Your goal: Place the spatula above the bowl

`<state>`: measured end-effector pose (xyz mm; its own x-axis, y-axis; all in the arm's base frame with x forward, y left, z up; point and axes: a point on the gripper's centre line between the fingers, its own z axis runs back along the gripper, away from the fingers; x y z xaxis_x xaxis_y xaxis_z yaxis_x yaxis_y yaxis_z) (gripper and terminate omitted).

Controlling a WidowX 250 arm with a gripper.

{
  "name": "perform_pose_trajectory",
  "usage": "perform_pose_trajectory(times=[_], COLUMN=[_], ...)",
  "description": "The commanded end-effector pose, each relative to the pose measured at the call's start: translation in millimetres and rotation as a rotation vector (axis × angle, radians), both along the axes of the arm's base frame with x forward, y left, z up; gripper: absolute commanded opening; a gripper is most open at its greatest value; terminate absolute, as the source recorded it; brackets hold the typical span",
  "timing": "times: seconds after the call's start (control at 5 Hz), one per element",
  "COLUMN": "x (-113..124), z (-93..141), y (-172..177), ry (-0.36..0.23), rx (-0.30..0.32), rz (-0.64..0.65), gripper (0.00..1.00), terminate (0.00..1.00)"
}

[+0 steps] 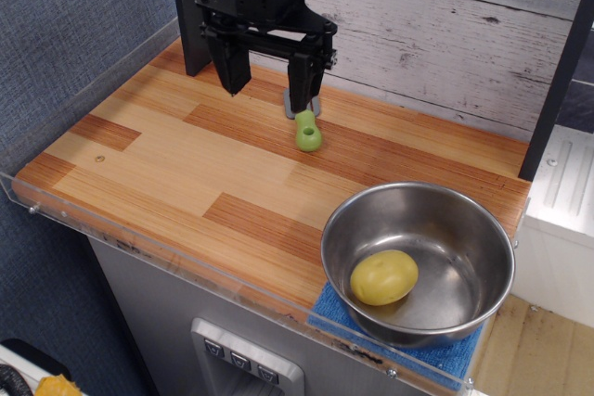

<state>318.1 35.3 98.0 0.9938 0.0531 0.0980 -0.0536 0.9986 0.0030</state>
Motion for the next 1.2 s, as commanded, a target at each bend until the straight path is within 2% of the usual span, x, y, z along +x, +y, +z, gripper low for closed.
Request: perform_pose_trajectory(times=[0.0,0.2,0.4,0.8,1.0], x=[29,25,27,42,47], z=[-19,-39,-54,-61,-67], y=[7,13,19,25,25], ry=[-0.017,-0.014,0.001,-0.057,-0.057], rx=[0.067,0.101,0.088,0.023,0.005], rz=[0.082,0.126,0.168,0.255,0.277], gripper=[1.0,1.0,1.0,1.0,1.0], terminate=[0.0,0.0,0.0,0.0,0.0])
